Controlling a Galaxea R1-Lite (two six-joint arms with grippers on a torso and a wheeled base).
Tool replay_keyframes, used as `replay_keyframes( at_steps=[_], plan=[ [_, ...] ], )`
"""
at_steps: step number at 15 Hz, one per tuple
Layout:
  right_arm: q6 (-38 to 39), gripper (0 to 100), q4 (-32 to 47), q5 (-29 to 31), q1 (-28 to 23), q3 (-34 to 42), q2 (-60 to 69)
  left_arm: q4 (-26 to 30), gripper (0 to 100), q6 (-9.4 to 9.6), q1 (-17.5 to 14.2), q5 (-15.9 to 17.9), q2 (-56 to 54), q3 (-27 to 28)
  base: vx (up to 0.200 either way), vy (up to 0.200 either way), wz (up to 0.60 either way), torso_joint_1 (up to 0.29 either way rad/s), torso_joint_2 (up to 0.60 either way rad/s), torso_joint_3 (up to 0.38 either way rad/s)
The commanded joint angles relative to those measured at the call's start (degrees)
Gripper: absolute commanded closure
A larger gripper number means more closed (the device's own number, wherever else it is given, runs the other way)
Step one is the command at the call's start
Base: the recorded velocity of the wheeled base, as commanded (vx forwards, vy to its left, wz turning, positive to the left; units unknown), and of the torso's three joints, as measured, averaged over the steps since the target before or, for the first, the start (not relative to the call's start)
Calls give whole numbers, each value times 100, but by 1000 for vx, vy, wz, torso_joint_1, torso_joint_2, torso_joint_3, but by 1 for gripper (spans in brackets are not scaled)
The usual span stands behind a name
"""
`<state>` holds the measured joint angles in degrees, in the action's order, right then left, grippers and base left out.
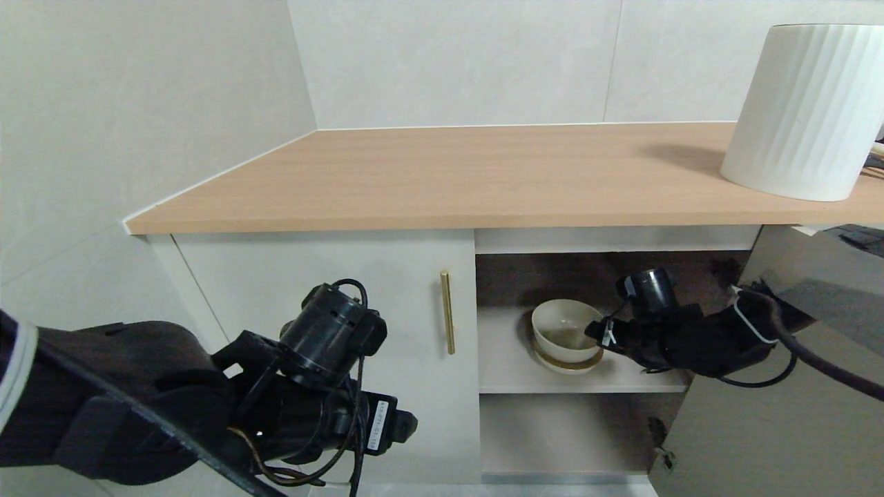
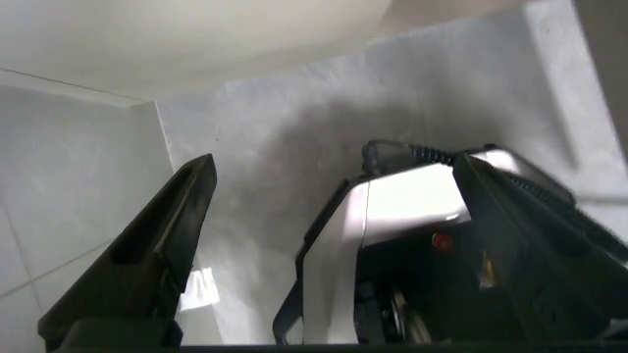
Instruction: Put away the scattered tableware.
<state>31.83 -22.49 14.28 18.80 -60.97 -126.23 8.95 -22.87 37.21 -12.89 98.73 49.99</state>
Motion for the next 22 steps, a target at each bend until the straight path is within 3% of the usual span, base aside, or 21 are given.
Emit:
replay_keyframes(
  at_steps=[1,5,8,11,12,14,20,22],
  plan=[
    [-362,0,26,-100,326,823,987,2,0,28,-346,-3,-724,-262,0,0,0,0,0,0],
    [-458,0,324,-417,423,1948,2569,37,0,28,-495,-12,-1954,-807,0,0,0,0,0,0],
    [-467,0,1977,-724,818,2124,4107,46,0,63,-917,-83,-2420,-1044,0,0,0,0,0,0],
    [-467,0,2689,-716,1240,2133,4836,37,0,292,-970,-153,-2631,-1159,0,0,0,0,0,0],
    [-432,0,2794,-724,1442,2159,4889,19,0,529,-970,-153,-2675,-1159,0,0,0,0,0,0],
    [-441,0,2820,-724,1486,2177,4722,-25,0,617,-926,-144,-2499,-1115,0,0,0,0,0,0],
    [-423,0,2812,-680,1486,2282,4757,-280,0,608,-609,-381,-2218,-1229,0,0,0,0,0,0],
    [-423,0,2820,-672,1486,2300,4757,-280,0,599,-592,-425,-2130,-1238,-200,0,0,2,0,5]
  ],
)
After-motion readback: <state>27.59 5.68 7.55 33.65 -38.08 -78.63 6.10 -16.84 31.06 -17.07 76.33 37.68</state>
